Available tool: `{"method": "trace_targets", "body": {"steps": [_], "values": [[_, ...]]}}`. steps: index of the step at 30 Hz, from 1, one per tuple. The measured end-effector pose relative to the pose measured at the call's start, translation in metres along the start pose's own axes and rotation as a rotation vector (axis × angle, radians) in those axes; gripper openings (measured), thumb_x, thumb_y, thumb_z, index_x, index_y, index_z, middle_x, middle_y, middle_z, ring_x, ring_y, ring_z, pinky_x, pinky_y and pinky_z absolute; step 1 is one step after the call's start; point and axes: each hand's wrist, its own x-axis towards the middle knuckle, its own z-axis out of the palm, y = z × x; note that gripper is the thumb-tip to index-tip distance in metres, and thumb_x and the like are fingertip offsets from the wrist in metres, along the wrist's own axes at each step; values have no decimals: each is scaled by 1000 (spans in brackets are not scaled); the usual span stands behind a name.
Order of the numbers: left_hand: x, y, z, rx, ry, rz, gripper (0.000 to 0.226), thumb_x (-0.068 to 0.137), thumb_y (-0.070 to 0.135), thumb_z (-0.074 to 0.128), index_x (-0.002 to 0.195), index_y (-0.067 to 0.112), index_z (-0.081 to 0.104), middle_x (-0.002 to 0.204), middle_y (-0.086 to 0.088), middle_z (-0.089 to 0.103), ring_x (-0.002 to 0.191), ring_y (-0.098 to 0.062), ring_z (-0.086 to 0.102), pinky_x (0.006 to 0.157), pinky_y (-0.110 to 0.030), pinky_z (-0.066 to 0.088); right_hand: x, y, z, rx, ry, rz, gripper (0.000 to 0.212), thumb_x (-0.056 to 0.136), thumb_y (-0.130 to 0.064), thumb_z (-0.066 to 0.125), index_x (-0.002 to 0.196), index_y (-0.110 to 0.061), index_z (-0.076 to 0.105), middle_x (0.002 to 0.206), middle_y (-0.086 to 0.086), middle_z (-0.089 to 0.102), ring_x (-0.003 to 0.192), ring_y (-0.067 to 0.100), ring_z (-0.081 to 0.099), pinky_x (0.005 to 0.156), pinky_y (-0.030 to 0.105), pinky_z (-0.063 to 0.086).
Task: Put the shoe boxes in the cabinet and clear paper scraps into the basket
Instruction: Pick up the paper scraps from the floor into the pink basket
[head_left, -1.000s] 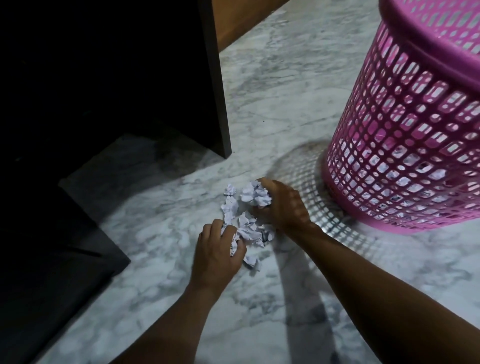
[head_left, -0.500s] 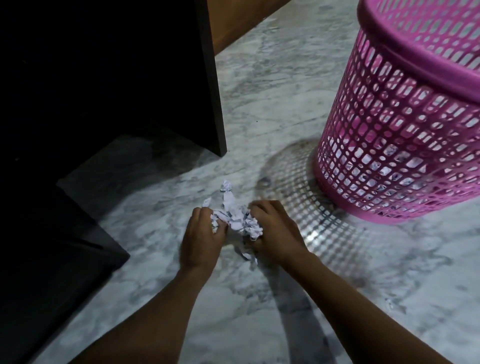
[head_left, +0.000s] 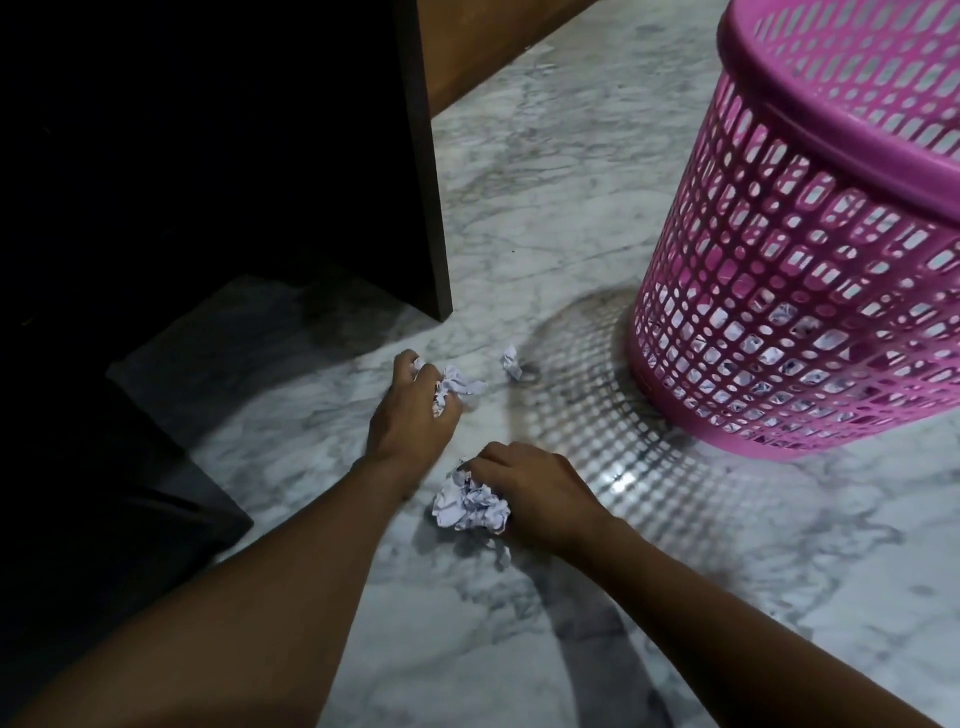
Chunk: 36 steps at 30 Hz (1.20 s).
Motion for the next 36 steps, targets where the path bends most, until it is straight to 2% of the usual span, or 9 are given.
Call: {"method": "trace_targets", "body": {"steps": [5,8,10,15,18,22,26,31,36], "values": [[1,-1,5,42,-39,67,16,92,28,53,102,19,44,103,-2,53,85,-28,55,63,-37,43,-1,-1,-5,105,4,102,47,70,-38,78,104,-37,46,94,-7,59,84,21,60,61,32,47],[1,-3,7,36,-70,71,45,92,23,54,135,23,42,128,-1,52,101,-27,56,78,-41,49,3,-1,-20,411,54,310,43,65,-35,74,98,-36,46,92,-5,63,84,18,62,70,33,49],[2,-3,8,78,-92,106,56,92,22,52,146,32,36,137,3,45,105,-24,56,81,-39,50,1,2,-27,530,131,380,36,63,-33,68,95,-33,53,92,-6,67,85,17,64,72,36,52],[1,-3,9,144,-71,105,37,90,29,49,126,37,55,129,5,44,104,-25,56,79,-36,50,-18,-9,-30,393,87,175,37,71,-48,60,104,-35,49,98,-6,65,90,18,65,72,33,53],[-4,0,10,190,-38,125,29,88,32,52,116,35,59,123,4,46,99,-26,57,74,-36,51,-30,-20,-11,158,30,-12,38,71,-49,60,105,-35,51,101,-7,62,88,21,64,60,31,51],[-8,-2,11,215,2,145,25,90,48,56,110,34,63,115,5,51,93,-24,60,69,-35,52,-38,-23,5,-6,25,-97,37,74,-45,59,110,-36,54,100,-11,62,84,16,61,52,31,46],[-12,-5,14,222,43,171,15,89,33,63,100,23,66,106,0,56,80,-27,64,56,-29,44,-39,-25,8,-14,-1,-122,38,75,-43,67,110,-37,56,90,-10,64,77,17,62,49,28,43],[-10,2,10,213,-18,106,21,93,23,56,110,15,64,112,-8,55,82,-34,63,63,-34,45,-40,-21,10,114,47,-66,46,65,-36,75,105,-32,53,85,-4,63,74,23,63,56,28,45],[-22,-1,-4,107,-34,-42,23,94,25,51,114,17,61,113,-4,53,86,-33,61,71,-41,51,-37,-12,-10,568,265,335,36,63,-45,71,89,-29,52,78,-15,61,75,7,58,67,25,46]]}}
